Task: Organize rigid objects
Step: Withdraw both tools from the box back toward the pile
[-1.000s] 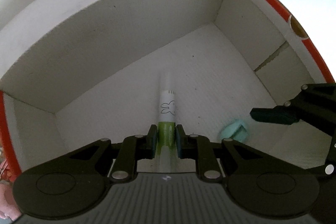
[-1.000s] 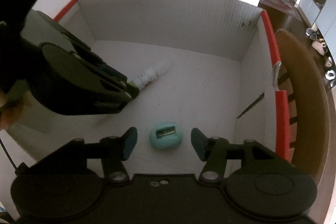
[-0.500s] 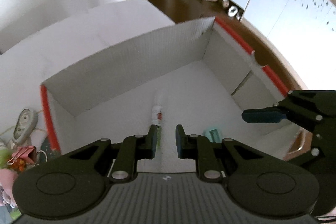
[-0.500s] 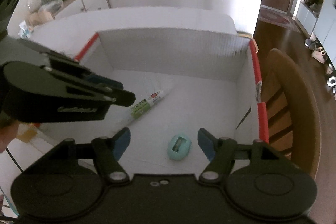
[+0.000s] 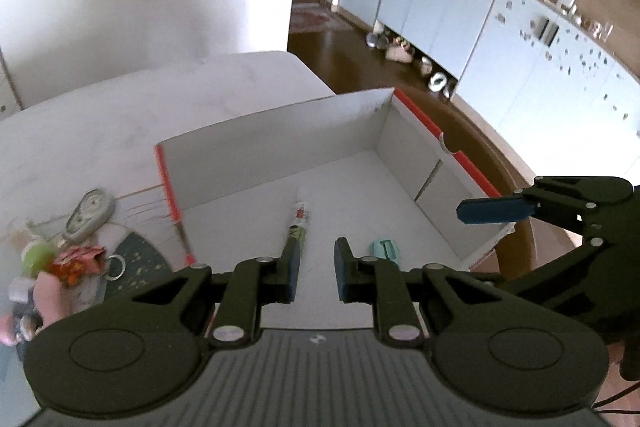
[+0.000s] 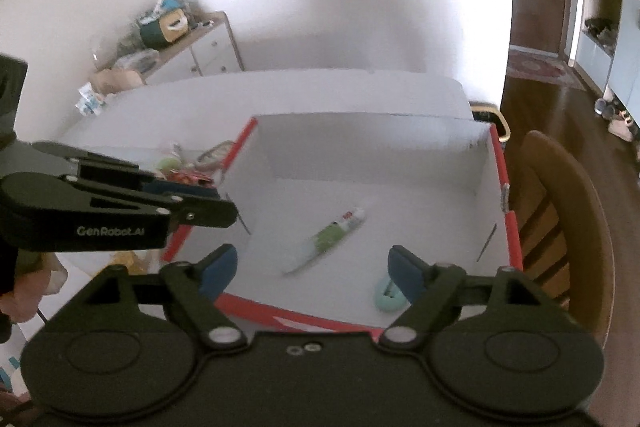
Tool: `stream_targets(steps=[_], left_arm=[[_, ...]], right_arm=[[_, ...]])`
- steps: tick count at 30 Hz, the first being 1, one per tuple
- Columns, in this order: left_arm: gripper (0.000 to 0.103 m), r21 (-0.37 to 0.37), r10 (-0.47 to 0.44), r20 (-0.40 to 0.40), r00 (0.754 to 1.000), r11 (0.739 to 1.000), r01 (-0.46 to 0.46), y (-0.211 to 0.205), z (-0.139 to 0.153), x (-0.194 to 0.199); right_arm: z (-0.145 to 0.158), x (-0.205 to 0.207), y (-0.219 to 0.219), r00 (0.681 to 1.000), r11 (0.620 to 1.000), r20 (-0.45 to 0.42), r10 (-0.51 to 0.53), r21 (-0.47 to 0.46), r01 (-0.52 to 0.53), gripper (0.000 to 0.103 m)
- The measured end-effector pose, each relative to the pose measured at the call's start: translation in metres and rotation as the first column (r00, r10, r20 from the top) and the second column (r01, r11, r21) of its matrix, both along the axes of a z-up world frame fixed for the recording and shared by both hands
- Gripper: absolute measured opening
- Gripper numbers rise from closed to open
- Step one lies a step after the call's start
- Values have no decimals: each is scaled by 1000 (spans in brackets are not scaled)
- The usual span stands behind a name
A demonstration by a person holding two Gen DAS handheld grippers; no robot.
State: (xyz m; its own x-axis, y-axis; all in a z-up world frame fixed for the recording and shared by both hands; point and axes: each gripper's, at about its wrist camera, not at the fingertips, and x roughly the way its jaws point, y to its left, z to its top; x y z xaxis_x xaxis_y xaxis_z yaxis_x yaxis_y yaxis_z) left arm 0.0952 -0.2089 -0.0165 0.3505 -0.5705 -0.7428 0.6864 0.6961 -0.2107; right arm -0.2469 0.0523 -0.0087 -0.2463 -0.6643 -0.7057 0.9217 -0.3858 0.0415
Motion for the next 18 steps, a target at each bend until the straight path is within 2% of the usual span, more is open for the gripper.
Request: stream_targets(steps=[7,18], left_arm=[[18,-33,83,35,996,996,-81,39,5,-18],[18,-93,153,104,983,985,-144,91,14,-53]], right_arm=[[5,21,5,1000,999,0,19,-51,-19,89],[11,66,4,995,990,-27,92,-102,-94,97]])
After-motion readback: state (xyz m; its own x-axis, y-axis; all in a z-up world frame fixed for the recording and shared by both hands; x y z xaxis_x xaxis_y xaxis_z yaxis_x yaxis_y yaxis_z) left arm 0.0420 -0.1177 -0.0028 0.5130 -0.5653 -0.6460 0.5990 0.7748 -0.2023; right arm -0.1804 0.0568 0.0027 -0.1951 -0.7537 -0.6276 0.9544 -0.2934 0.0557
